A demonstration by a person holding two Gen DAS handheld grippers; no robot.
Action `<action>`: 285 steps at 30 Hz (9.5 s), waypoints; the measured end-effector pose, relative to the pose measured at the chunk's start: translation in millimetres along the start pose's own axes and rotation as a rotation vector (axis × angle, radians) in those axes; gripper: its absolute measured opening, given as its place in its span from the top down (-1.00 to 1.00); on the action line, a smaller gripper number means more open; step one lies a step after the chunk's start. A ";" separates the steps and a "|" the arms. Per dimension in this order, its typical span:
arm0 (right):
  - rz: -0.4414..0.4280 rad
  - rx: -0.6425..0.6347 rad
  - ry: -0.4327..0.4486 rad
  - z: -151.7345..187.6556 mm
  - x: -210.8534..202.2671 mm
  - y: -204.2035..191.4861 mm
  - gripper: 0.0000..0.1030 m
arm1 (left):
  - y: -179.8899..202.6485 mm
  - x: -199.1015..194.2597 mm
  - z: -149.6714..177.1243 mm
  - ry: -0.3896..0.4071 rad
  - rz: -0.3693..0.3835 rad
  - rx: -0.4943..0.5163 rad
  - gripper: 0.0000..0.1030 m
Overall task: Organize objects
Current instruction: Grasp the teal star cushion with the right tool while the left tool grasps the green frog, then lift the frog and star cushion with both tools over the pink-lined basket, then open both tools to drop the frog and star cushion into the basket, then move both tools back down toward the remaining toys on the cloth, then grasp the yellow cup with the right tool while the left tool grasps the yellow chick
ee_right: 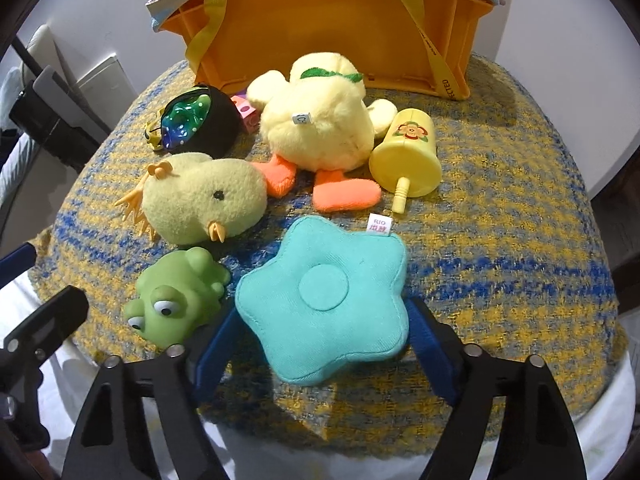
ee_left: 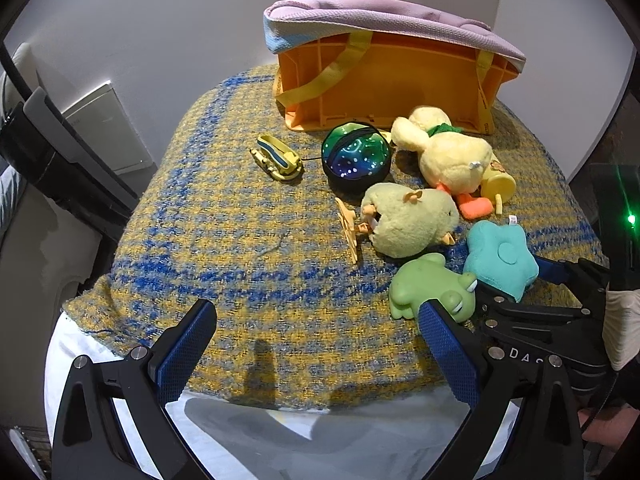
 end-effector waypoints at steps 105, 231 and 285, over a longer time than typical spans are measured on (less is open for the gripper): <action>0.006 0.009 0.244 -240.2 -123.5 17.8 -0.37 | -80.0 -35.5 -256.1 0.174 0.038 -0.294 -0.12; 0.099 0.117 0.188 -66.0 -45.0 85.8 -0.86 | 52.7 66.4 -126.8 0.047 0.072 -0.369 -0.99; 0.134 0.087 0.135 -81.5 -8.0 62.6 -0.86 | 28.1 66.3 -97.3 0.152 0.051 -0.508 -0.51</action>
Point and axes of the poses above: each gripper's, at about its wrist camera, not at the fingertips, and x roughly the way its jaws point, y to its right, z to its underside, the point moved 10 cm from there along x, roughly the way its jaws point, and after that the axes turned 7 degrees about x, right-handed, at the moved point
